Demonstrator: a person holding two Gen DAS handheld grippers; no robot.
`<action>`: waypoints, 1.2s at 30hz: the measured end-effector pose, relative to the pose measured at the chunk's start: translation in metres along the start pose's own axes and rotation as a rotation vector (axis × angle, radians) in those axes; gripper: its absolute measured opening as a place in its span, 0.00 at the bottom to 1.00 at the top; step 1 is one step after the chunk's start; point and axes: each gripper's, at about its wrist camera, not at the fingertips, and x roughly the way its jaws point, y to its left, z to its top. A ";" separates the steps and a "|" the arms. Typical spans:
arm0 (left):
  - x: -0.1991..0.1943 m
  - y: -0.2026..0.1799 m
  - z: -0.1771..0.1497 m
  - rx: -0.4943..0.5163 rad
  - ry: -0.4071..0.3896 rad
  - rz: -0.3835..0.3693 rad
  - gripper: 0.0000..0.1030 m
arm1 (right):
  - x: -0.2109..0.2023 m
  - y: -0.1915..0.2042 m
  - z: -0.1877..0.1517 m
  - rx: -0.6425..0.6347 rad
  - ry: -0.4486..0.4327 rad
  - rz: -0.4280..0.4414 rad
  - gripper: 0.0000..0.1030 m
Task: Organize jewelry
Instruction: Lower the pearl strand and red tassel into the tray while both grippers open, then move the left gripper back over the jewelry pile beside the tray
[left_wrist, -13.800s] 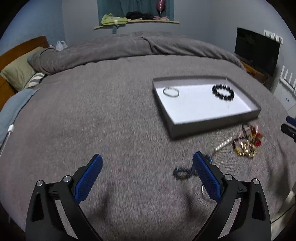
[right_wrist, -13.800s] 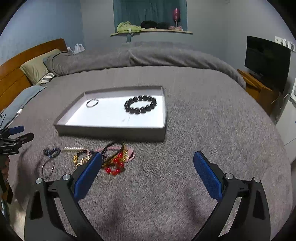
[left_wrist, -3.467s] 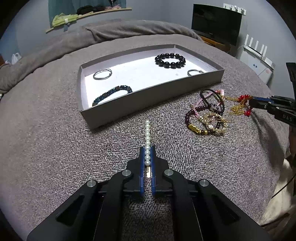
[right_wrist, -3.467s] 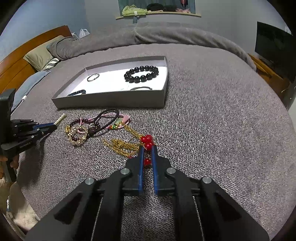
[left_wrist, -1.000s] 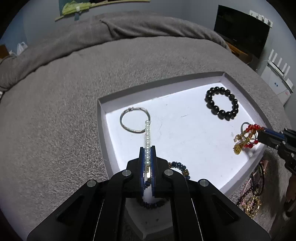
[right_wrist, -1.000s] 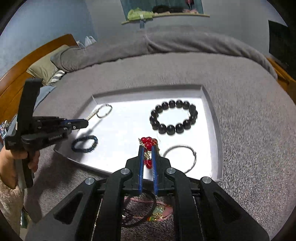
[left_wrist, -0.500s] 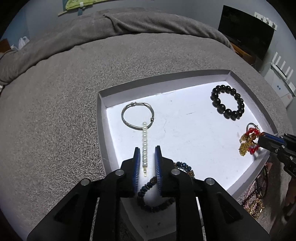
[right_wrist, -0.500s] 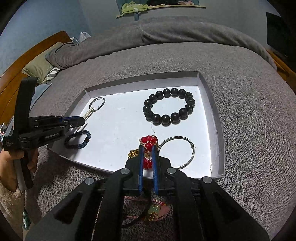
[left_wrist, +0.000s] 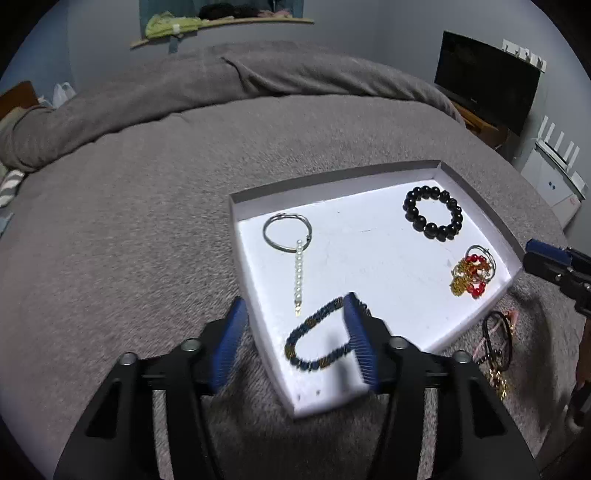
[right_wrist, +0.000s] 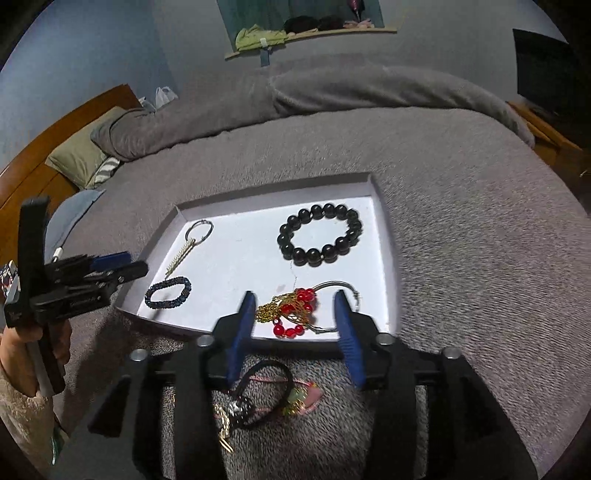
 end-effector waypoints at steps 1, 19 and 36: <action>-0.001 0.000 0.001 -0.001 -0.007 0.003 0.65 | -0.004 -0.001 -0.001 0.001 -0.007 -0.002 0.56; -0.060 -0.016 -0.055 -0.033 -0.068 -0.004 0.89 | -0.065 -0.014 -0.039 -0.032 -0.070 -0.096 0.95; -0.041 -0.102 -0.087 0.103 -0.054 -0.097 0.89 | -0.083 -0.048 -0.086 0.002 -0.014 -0.127 0.95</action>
